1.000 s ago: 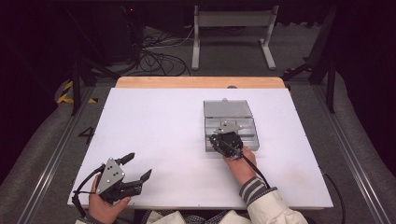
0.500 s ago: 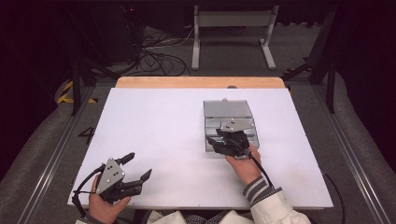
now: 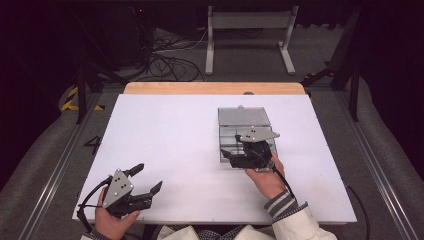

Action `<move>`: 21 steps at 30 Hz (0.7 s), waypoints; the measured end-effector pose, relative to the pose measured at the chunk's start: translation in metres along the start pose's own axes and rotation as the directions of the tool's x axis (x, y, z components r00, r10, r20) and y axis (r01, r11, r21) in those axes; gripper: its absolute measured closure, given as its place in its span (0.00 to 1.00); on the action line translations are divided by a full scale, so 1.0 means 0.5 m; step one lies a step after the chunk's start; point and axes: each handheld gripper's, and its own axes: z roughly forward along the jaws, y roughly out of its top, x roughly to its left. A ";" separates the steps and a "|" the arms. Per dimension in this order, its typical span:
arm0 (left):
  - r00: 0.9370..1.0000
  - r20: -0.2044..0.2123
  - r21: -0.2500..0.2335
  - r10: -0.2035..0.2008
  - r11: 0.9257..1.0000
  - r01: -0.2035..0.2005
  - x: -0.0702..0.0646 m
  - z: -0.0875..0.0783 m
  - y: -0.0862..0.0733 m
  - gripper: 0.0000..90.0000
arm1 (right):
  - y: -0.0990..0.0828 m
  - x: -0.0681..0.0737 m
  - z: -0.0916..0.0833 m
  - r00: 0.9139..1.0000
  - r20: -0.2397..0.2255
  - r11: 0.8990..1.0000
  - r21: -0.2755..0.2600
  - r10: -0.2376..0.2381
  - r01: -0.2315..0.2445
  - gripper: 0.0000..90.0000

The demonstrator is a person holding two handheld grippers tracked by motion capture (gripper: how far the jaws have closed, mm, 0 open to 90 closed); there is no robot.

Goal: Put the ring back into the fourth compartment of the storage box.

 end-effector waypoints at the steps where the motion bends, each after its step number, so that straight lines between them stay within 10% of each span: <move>1: 1.000 0.003 0.002 -0.005 1.000 0.005 -0.001 0.000 0.000 0.26 | 0.000 -0.001 -0.002 1.000 -0.002 1.000 -0.001 -0.001 0.001 0.32; 21: 1.000 0.003 0.003 -0.003 1.000 0.002 -0.001 0.000 0.000 0.26 | 0.004 0.008 -0.029 0.996 -0.059 0.998 -0.032 -0.060 0.058 0.17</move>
